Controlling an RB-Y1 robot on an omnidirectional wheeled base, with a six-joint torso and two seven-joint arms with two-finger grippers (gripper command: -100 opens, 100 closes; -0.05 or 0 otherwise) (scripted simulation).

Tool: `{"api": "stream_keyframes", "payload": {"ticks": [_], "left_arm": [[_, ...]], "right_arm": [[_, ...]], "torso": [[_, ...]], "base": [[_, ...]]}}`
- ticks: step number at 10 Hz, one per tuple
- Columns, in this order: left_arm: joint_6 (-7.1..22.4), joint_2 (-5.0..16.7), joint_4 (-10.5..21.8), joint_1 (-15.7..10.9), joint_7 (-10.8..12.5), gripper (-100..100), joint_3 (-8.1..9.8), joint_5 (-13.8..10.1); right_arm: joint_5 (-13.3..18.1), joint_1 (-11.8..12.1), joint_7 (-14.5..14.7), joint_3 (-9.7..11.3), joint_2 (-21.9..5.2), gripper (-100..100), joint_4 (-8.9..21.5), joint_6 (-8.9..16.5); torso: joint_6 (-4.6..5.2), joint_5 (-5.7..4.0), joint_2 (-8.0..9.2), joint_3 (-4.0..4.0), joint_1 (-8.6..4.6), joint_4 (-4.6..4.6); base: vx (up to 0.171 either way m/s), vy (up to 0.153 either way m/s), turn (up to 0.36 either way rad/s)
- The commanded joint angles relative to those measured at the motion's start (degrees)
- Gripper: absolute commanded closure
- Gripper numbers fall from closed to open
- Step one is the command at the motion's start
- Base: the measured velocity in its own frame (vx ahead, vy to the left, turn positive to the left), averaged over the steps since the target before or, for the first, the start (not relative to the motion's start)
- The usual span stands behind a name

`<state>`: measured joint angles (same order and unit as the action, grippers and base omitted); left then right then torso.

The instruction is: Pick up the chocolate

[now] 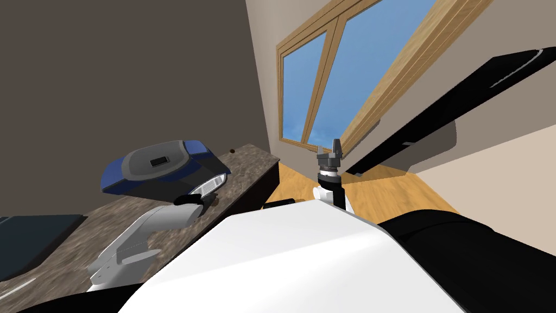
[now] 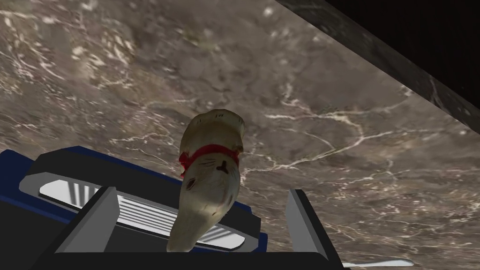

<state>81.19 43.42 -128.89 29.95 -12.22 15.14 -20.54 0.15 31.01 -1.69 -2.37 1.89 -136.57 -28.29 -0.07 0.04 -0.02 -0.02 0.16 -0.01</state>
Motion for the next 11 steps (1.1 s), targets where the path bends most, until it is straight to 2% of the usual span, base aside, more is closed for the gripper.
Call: {"api": "stream_keyframes", "payload": {"ticks": [1, 4, 5, 6, 10, 11], "left_arm": [[-1.4, -0.4, 1.9, -0.4, -0.2, -100, -0.54, 0.7], [-3.6, -0.9, 4.8, -1.0, -0.6, -100, -1.35, 1.6], [-3.1, -0.7, 4.3, -0.9, -0.5, -100, -1.11, 1.3], [-3.3, -0.7, 4.5, -1.0, -0.6, 100, -1.13, 1.4], [-3.2, -0.7, 4.4, -1.0, -0.7, 100, -1.15, 1.4], [-3.2, -0.7, 4.4, -1.0, -0.7, 0, -1.16, 1.4]], "right_arm": [[0.0, 0.0, 0.0, 0.0, 0.0, 0, 0.0, 0.0], [0.0, 0.0, 0.0, 0.0, 0.0, 0, 0.0, 0.0], [0.0, 0.0, 0.0, 0.0, 0.0, 0, 0.0, 0.0], [0.0, 0.0, 0.0, 0.0, 0.0, 0, 0.0, 0.0], [0.0, 0.0, 0.0, 0.0, 0.0, 0, 0.0, 0.0], [0.0, 0.0, 0.0, 0.0, 0.0, 0, 0.0, 0.0]], "torso": [[0.0, 0.0, 0.0, 0.0, 0.0, 0.0], [0.0, -0.01, 0.12, 0.07, -0.03, 0.03], [0.0, -0.01, 0.12, 0.07, -0.03, 0.03], [-0.01, -0.02, 0.12, 0.08, -0.05, 0.03], [-0.02, 0.01, 0.14, 0.1, -0.03, 0.06], [-0.02, 0.01, 0.14, 0.1, -0.04, 0.06]], "base": [[0.005, 0.005, -0.048], [-0.002, 0.006, -0.034], [0.0, 0.0, 0.0], [0.0, 0.0, 0.0], [0.0, 0.0, 0.0], [0.0, 0.0, 0.0]]}}
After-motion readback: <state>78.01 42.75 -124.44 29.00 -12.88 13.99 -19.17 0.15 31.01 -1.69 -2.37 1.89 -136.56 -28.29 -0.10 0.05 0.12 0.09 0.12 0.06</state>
